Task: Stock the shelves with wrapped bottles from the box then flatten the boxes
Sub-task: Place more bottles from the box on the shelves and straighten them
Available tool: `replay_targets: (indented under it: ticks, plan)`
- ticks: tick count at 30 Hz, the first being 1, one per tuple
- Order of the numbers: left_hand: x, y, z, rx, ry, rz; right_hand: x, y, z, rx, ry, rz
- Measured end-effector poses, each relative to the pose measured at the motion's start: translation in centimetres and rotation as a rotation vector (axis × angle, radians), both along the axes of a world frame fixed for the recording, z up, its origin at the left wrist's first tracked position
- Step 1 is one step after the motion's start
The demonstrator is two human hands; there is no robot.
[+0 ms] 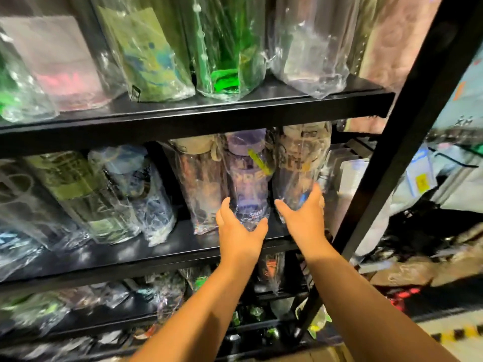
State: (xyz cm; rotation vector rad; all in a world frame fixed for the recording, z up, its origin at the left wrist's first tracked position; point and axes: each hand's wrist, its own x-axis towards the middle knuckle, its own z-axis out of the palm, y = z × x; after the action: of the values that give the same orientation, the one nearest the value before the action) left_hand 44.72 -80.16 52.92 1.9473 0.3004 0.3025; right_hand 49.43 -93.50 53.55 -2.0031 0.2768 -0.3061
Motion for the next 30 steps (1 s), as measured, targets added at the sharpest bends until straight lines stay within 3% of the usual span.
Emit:
replay_targets:
  ticks: [10,14,24,30]
  plan:
    - [0.3,-0.8,-1.3,-0.006,0.024,0.086,2.2,-0.1,-1.4,-0.007,0.022,-0.096]
    - [0.5,-1.8,-1.5,0.084,0.023,0.170,1.4,-0.9,-1.9,-0.037,-0.009,-0.076]
    - [3.5,-3.5,-0.6,0.181,0.226,0.270,1.4,-1.6,-2.7,-0.063,-0.007,-0.058]
    - [4.5,-3.8,-0.3,0.191,0.227,0.325,1.9,-1.8,-3.0,-0.071,-0.038,-0.062]
